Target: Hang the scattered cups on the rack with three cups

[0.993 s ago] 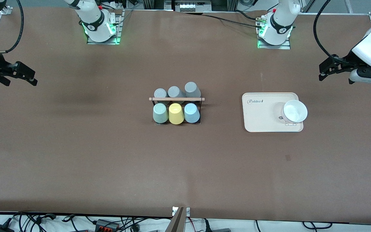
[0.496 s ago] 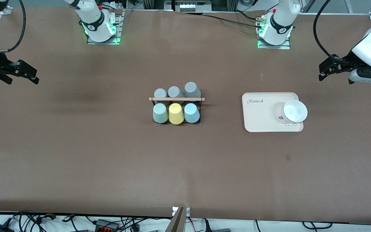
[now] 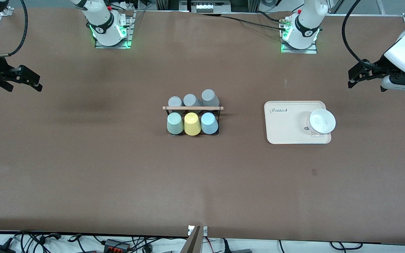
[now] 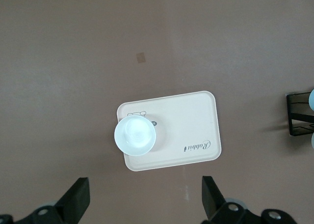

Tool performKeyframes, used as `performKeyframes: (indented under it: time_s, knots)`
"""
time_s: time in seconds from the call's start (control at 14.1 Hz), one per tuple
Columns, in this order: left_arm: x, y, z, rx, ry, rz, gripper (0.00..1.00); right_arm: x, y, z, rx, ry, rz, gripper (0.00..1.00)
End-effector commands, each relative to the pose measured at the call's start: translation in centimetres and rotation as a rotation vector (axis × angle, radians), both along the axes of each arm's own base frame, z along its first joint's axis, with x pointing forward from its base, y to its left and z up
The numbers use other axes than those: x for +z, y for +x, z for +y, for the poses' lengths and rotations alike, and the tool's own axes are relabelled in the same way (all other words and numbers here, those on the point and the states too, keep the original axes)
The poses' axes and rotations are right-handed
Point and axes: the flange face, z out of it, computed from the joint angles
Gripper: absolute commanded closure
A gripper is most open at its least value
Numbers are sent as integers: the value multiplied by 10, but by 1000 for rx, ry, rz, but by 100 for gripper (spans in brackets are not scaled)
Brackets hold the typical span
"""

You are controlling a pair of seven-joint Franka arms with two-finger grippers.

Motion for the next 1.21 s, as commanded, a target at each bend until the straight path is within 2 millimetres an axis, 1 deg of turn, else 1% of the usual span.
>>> performKeyframes:
  time_s: [0.0,0.5,0.78,1.13]
  knots:
    - [6,3,-1,-8,19,1,0,3,-8,-8,1,-11,-2,0]
    - [6,3,-2,-8,18,1,0,0,-11,-8,-1,-3,30,0]
    - [6,3,-2,-9,18,1,0,0,-11,-2,13,-10,32,0]
    - [6,3,-2,-8,18,1,0,1,-11,-2,6,-10,32,0]
